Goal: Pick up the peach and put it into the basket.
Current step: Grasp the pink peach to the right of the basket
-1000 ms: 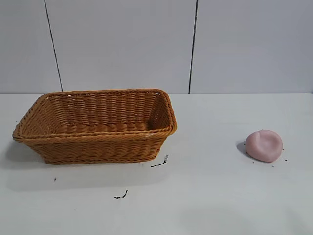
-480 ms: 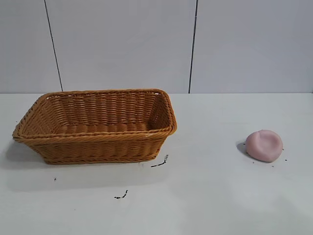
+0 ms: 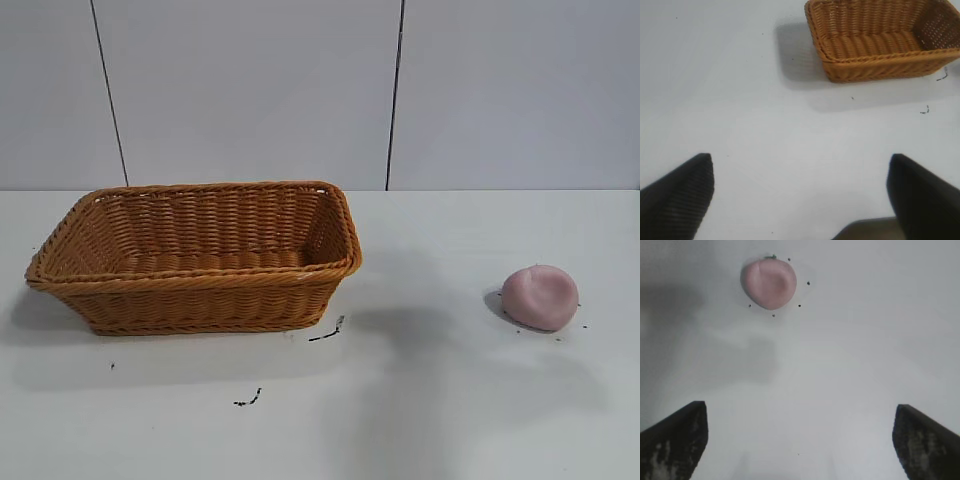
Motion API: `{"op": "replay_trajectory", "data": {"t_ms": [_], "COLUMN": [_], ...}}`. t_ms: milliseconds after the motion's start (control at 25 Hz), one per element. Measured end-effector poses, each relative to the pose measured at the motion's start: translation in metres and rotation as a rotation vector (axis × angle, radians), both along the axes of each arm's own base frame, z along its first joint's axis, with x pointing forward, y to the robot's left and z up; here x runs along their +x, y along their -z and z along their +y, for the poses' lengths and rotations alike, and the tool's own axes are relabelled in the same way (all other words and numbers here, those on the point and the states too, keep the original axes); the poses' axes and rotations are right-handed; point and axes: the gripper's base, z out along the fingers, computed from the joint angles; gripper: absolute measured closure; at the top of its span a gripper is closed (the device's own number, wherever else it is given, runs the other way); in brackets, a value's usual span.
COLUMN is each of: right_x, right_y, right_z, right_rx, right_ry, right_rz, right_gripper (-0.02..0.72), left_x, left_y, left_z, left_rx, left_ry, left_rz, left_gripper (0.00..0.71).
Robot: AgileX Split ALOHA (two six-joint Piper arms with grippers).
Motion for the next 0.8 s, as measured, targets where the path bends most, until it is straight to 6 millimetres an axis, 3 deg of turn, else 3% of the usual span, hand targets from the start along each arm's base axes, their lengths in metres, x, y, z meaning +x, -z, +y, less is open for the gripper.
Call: {"op": "replay_trajectory", "data": {"t_ms": [120, 400, 560, 800], "right_x": [0.042, 0.111, 0.136, 0.147], "right_y": [0.015, 0.049, 0.075, 0.123], "right_z": [0.005, 0.009, 0.015, 0.037], "right_rx": [0.032, 0.053, 0.052, 0.035], "right_ry": [-0.035, -0.042, -0.053, -0.104], "right_rz": [0.047, 0.044, 0.084, 0.186], "right_gripper": [0.014, 0.014, 0.014, 0.014], "left_x": [0.000, 0.000, 0.000, 0.000], "left_y": [0.000, 0.000, 0.000, 0.000], "left_z": [0.000, 0.000, 0.000, 0.000], "left_rx": [0.000, 0.000, 0.000, 0.000], "left_ry": [0.000, 0.000, 0.000, 0.000], "left_rz": [0.000, 0.000, 0.000, 0.000], "left_gripper": [0.018, 0.018, 0.018, 0.018]}}
